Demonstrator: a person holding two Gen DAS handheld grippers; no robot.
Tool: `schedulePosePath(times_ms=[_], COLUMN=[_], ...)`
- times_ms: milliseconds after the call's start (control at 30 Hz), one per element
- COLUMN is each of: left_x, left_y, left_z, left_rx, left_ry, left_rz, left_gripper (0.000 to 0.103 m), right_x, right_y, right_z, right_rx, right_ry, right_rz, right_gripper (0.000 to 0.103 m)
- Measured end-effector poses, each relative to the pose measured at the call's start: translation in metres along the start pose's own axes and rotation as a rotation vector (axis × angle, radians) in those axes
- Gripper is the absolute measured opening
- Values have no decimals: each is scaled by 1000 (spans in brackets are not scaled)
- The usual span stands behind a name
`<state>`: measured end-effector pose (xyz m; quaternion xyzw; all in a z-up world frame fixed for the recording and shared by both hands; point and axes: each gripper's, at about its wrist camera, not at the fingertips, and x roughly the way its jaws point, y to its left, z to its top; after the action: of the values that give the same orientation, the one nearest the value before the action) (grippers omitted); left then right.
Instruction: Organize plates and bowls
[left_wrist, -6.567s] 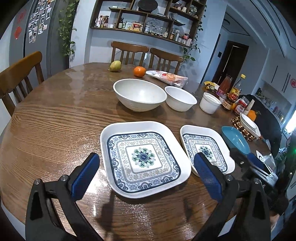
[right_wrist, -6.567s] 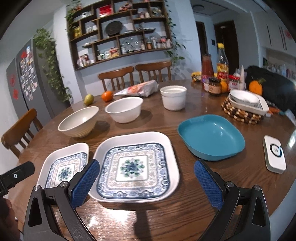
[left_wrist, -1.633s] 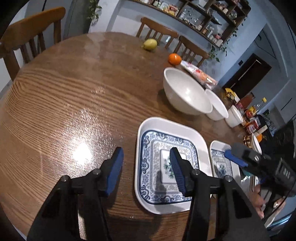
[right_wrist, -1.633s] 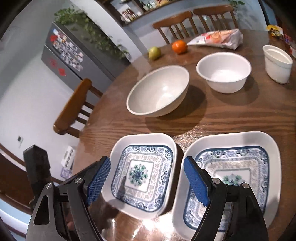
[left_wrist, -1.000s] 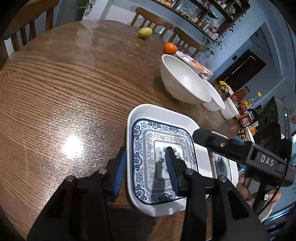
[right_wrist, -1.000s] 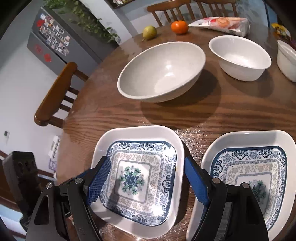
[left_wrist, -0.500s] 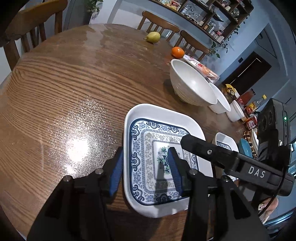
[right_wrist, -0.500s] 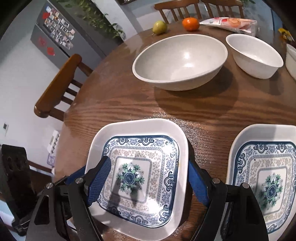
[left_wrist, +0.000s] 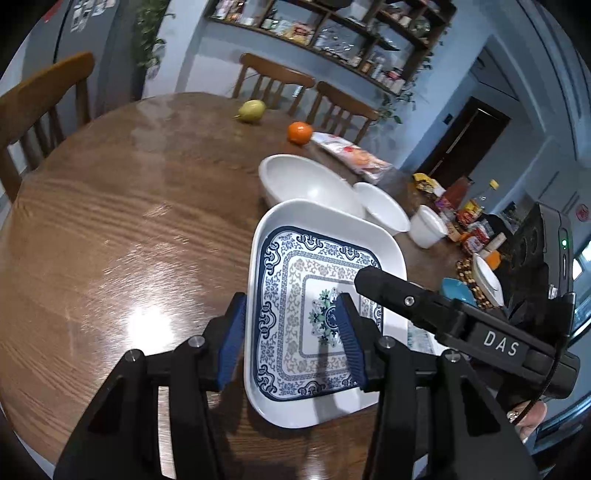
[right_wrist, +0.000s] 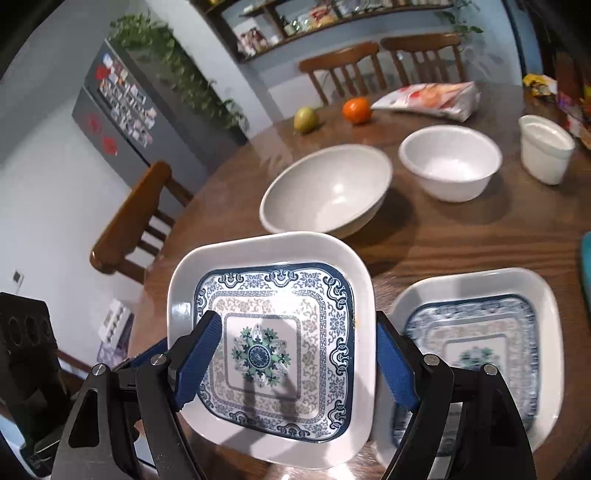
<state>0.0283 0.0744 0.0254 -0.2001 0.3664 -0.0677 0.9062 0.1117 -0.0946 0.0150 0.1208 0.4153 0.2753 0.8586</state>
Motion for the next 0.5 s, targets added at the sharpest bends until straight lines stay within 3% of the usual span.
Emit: schedulePosePath(times_ms=[367,500], left_x=[13,26], left_y=[-51,-69], left_z=[-1,-3], left_rx=[55,66], left_ry=[49,88], left_rz=[-145,-163], left_gripper=[46,46], right_x=[-55,-69], right_y=[-38,-53], right_z=[-3,-7], right_rx=[76,103], right_ry=[-146,-180], right_rz=[-72,-72], right_gripper=[83,83])
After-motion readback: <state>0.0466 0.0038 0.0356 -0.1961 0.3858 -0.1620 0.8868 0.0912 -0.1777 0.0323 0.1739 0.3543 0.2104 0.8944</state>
